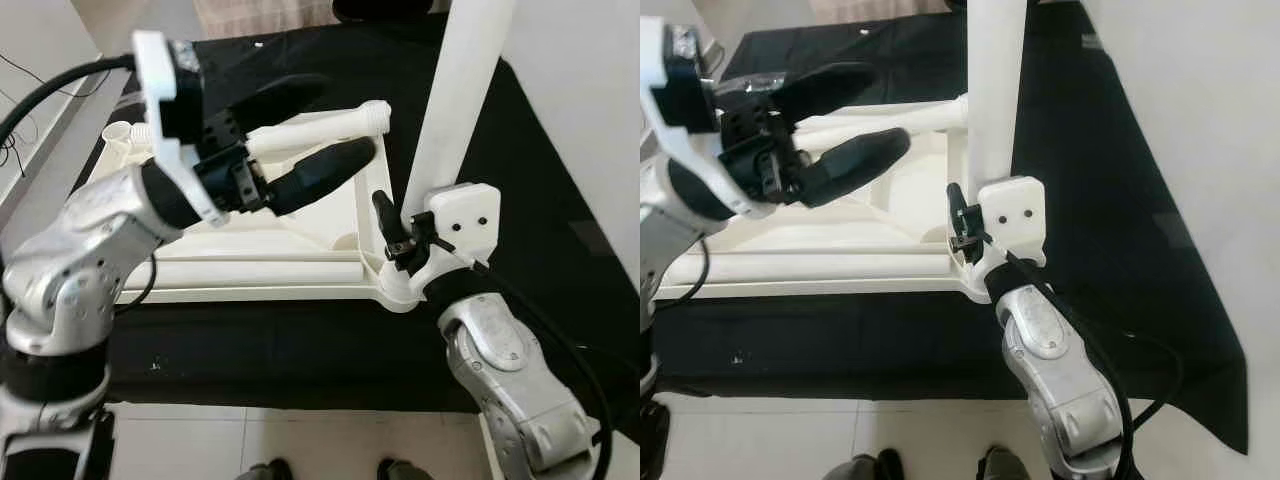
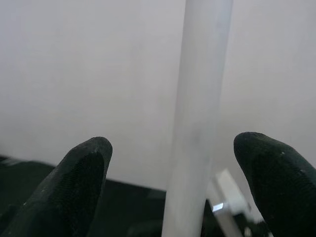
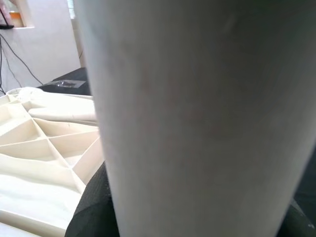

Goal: Building children table

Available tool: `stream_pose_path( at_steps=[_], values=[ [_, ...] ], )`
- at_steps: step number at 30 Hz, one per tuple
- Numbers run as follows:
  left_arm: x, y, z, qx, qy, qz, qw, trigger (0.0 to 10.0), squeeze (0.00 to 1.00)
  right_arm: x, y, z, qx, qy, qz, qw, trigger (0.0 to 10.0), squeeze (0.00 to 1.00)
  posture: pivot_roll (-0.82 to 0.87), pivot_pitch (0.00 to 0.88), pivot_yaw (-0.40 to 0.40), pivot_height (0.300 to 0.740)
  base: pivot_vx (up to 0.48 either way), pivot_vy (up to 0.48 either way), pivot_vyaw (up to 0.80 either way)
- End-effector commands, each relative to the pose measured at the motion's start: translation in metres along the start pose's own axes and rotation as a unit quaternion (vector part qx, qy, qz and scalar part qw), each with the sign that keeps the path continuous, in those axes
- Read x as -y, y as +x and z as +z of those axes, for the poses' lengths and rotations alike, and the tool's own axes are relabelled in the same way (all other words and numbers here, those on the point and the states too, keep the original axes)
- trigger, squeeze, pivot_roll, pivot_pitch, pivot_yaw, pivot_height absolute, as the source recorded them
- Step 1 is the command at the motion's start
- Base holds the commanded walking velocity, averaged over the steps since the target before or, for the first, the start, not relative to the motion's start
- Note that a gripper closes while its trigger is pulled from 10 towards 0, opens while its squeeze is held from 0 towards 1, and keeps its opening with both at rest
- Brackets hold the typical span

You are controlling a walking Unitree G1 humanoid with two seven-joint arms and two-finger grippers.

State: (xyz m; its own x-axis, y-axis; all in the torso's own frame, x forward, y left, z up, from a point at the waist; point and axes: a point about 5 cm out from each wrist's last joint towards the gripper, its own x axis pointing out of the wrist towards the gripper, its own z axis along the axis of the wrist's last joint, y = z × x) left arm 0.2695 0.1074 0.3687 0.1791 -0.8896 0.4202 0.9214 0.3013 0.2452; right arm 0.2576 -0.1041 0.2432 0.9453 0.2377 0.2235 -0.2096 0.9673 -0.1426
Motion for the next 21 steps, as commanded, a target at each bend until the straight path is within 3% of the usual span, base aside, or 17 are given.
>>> stream_pose_path(
  at_steps=[1,5,8,11,15,18,19,20,21],
  values=[
    [-0.002,0.005,-0.005,-0.01,-0.024,-0.031,0.999,10.0,0.0,-0.017,0.001,-0.027,-0.068,0.008,0.042,0.997,10.0,0.0,0.04,0.205,0.094,0.74,0.0,0.0,0.0],
    [-0.006,0.017,-0.006,-0.018,-0.024,-0.048,0.998,10.0,0.0,-0.019,0.002,-0.024,-0.06,0.005,0.045,0.997,10.0,0.0,0.04,0.201,0.099,0.74,0.0,0.0,0.0],
    [-0.013,0.037,-0.01,-0.05,-0.015,-0.07,0.996,10.0,0.0,-0.021,0.004,-0.022,-0.048,0.004,0.05,0.998,10.0,0.0,0.04,0.193,0.114,0.74,0.0,0.0,0.0],
    [-0.015,0.042,-0.011,-0.059,-0.012,-0.072,0.996,10.0,0.0,-0.022,0.005,-0.022,-0.045,0.003,0.053,0.998,10.0,0.0,0.04,0.193,0.114,0.74,0.0,0.0,0.0],
    [-0.026,0.067,-0.021,-0.08,-0.014,-0.056,0.995,10.0,0.0,-0.028,0.009,-0.019,-0.03,0.0,0.064,0.997,10.0,0.0,0.04,0.183,0.119,0.74,0.0,0.0,0.0],
    [-0.026,0.072,-0.023,-0.082,-0.014,-0.06,0.995,10.0,0.0,-0.03,0.01,-0.018,-0.026,0.001,0.067,0.997,10.0,0.0,0.04,0.181,0.12,0.74,0.0,0.0,0.0],
    [-0.025,0.077,-0.024,-0.082,-0.013,-0.067,0.994,7.0,0.0,-0.032,0.011,-0.017,-0.023,0.002,0.07,0.997,10.0,0.0,0.03,0.178,0.119,0.74,0.0,0.0,0.0],
    [-0.023,0.082,-0.024,-0.08,-0.014,-0.079,0.994,0.0,0.0,-0.033,0.012,-0.016,-0.02,0.002,0.073,0.997,10.0,0.0,0.03,0.178,0.119,0.74,0.0,0.0,0.0],
    [-0.023,0.082,-0.024,-0.08,-0.014,-0.079,0.994,0.0,0.0,-0.033,0.012,-0.016,-0.02,0.002,0.073,0.997,10.0,0.0,0.03,0.178,0.119,0.74,0.0,0.0,0.0]
  ],
)
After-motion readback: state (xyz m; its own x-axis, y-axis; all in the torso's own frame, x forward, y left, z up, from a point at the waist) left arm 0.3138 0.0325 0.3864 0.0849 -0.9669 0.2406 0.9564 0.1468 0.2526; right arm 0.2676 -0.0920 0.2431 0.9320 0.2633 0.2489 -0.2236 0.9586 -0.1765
